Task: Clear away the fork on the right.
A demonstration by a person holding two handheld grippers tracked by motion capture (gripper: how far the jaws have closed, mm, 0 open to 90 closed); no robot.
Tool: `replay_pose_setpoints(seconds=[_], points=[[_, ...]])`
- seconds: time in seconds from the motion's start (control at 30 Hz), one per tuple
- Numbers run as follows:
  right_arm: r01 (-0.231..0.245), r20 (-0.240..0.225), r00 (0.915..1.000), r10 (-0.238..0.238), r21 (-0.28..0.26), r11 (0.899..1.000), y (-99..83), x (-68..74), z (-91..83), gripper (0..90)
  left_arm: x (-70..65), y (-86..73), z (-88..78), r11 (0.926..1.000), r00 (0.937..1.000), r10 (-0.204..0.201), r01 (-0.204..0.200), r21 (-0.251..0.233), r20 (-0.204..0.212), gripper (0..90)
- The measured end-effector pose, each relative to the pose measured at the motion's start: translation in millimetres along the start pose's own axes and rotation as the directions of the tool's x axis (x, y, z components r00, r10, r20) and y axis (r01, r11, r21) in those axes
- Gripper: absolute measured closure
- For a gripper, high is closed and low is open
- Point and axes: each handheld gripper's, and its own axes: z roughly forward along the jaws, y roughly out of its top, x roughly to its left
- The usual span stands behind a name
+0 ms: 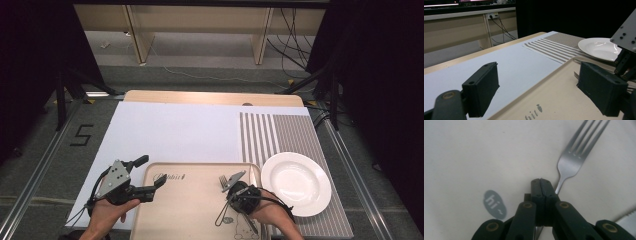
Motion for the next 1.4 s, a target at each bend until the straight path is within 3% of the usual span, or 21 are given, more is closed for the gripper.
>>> replay_pose_setpoints(seconds=[0.17, 0.43, 0.93, 1.03, 1.1, 1.13, 1.17, 1.2, 1.23, 1.33, 1.4], points=[[-0.048, 0.007, 0.9988, 0.048, 0.008, 0.999, -5.8, -10.0, -2.8, 90.0, -0.1, 0.1, 0.0, 1.0, 1.0, 0.004, -0.004, 0.003, 0.0, 16.2], [-0.086, 0.017, 0.9962, 0.086, 0.012, 0.996, -14.2, -19.5, -6.5, 90.0, 0.0, 0.3, -0.3, 1.0, 1.0, 0.002, -0.002, 0.0, 0.0, 16.3], [-0.116, 0.021, 0.9931, 0.116, 0.013, 0.993, -22.1, -27.9, -12.0, 90.0, -0.1, 0.3, -0.2, 1.0, 1.0, 0.003, -0.003, 0.001, 0.001, 16.6], [-0.122, 0.001, 0.9925, 0.122, -0.013, 0.992, -22.2, -28.4, -13.7, 81.4, 0.2, 0.4, -0.2, 1.0, 1.0, 0.005, -0.005, 0.0, 0.0, 16.5], [-0.138, -0.022, 0.9903, 0.137, -0.034, 0.99, -22.0, -28.4, -14.9, 68.2, 0.1, 0.2, -0.3, 1.0, 1.0, 0.003, -0.003, 0.0, 0.0, 16.6], [-0.138, -0.022, 0.9903, 0.137, -0.034, 0.99, -22.0, -28.4, -14.9, 68.2, 0.1, 0.2, -0.3, 1.0, 1.0, 0.003, -0.003, 0.0, 0.0, 16.6], [-0.141, -0.06, 0.9887, 0.138, -0.065, 0.988, -21.8, -29.3, -17.2, 59.1, -0.1, 0.3, -0.4, 1.0, 1.0, 0.002, -0.002, 0.0, 0.002, 16.6], [-0.141, -0.06, 0.9887, 0.138, -0.065, 0.988, -21.8, -29.3, -17.2, 59.1, -0.1, 0.3, -0.4, 1.0, 1.0, 0.002, -0.002, 0.0, 0.002, 16.6], [-0.132, -0.082, 0.989, 0.123, -0.114, 0.985, -21.5, -28.2, -20.7, 48.9, 0.0, 0.6, -0.6, 1.0, 1.0, 0.005, -0.005, -0.002, 0.005, 16.6], [-0.118, -0.075, 0.9915, 0.107, -0.16, 0.98, -21.5, -25.7, -24.4, 43.2, -0.2, 0.5, -0.4, 1.0, 1.0, 0.006, -0.006, -0.001, 0.005, 16.5], [-0.139, -0.072, 0.9893, 0.127, -0.21, 0.968, -21.4, -23.0, -28.9, 38.5, -0.2, 0.4, -0.3, 1.0, 1.0, 0.007, -0.007, 0.0, 0.004, 16.6]])
